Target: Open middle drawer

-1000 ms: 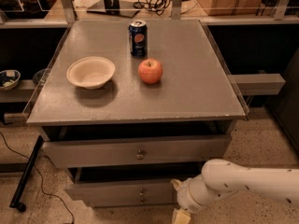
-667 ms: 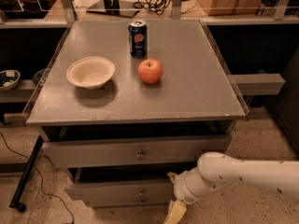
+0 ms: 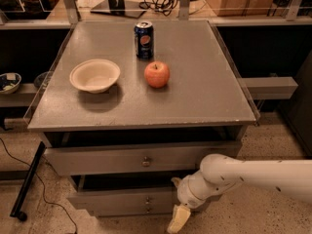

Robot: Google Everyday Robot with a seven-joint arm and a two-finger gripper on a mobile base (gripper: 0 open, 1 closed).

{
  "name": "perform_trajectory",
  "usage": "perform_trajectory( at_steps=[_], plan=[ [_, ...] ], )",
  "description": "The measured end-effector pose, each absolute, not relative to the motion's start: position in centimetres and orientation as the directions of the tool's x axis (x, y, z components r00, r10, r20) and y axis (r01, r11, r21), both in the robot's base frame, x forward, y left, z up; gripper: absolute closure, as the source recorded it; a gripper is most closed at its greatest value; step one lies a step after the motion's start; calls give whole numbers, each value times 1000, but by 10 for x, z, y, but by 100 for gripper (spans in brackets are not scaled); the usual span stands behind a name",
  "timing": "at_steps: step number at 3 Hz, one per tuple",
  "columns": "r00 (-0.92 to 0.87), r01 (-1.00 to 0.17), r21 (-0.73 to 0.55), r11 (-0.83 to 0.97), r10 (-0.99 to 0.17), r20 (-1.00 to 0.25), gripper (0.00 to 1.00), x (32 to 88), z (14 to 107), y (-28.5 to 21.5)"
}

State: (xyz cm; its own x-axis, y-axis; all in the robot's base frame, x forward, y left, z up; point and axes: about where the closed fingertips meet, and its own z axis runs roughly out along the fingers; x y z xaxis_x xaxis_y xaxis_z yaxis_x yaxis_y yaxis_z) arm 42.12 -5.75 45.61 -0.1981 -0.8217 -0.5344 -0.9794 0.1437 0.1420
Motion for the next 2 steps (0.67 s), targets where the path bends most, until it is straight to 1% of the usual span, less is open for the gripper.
perform_trajectory(
  at_steps=[1,2],
  plan=[
    [-198,-979,142,144,-822,-534,0,421,456,-58],
    [-213,-974,174,144,-840,-498,0,411,442,-66]
  ],
)
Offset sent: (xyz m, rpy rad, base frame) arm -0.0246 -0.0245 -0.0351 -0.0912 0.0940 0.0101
